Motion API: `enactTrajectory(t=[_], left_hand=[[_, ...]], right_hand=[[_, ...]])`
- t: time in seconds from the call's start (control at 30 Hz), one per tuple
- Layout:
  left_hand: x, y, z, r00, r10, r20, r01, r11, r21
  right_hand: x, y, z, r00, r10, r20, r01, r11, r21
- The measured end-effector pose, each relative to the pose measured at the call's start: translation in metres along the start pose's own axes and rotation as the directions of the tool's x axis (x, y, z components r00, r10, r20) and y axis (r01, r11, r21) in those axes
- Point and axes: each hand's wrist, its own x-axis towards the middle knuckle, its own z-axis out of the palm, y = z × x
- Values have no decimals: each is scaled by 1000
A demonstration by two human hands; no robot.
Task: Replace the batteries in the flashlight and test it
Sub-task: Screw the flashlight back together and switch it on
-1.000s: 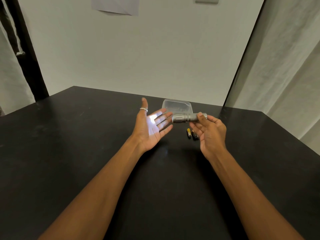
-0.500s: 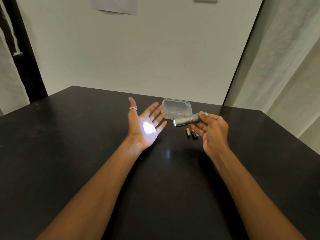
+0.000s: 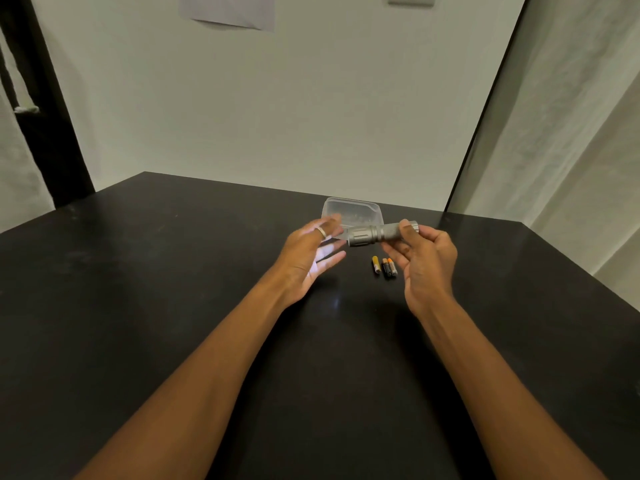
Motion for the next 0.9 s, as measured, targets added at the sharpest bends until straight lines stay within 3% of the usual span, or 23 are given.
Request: enactTrajectory(t=[0.17,0.4,0.67,0.9], left_hand=[[-1,-7,0,998,49,28,-53,987,150],[1,-6,-2,998,65,12,-66,992,105],[2,-2,-1,999,-11,37,10,999,31],[1,-6,2,996,87,5,-87,995,40]], right_hand=[[0,1,-2,1000,1,1,-1,1000,-31],[1,2,-2,1000,27,-15,-27,998,-53],[4,2,-3,1000,14,-16,-13,1000,11],[2,7,-1,1000,20,-16,-20,1000,-17]])
